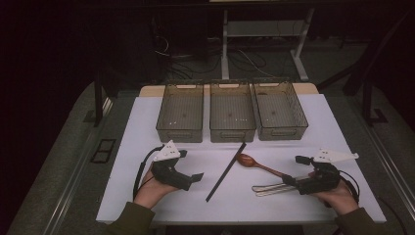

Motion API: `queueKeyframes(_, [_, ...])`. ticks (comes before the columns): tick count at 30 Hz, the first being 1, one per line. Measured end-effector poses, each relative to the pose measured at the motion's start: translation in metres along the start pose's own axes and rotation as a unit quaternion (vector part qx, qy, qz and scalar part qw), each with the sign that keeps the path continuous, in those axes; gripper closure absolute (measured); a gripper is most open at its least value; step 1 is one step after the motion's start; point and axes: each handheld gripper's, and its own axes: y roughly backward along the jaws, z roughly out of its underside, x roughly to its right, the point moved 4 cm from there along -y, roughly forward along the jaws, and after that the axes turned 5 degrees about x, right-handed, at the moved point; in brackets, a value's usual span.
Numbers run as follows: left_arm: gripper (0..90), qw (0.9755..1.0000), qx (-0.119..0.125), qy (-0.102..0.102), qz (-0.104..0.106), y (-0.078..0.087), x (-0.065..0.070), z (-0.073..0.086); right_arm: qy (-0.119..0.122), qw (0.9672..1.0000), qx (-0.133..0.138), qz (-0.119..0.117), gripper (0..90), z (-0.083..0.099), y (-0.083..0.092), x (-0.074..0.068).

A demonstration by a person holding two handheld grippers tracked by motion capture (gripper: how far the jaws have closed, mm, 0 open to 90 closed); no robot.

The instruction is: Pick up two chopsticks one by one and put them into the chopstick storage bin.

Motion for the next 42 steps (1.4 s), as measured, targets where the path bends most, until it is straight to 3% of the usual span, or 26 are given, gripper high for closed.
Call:
queueKeyframes(24, [3.0, 0.9999, 0.0, -0.006, 0.008, -0.021, 0.005, -0.019, 0.002, 1.0, 0.007, 0.004, 2.4, -0.001, -0.003, 0.001])
queueKeyframes(35, [7.9, 0.9998, 0.0, -0.012, 0.014, -0.04, 0.009, -0.031, 0.011, 0.9999, 0.001, 0.0, 2.4, 0.003, -0.007, -0.002])
queueKeyframes(42, [14.3, 0.9998, 0.001, -0.004, 0.021, -0.055, 0.015, -0.032, 0.009, 0.9999, 0.004, -0.001, 2.4, 0.003, -0.007, -0.001])
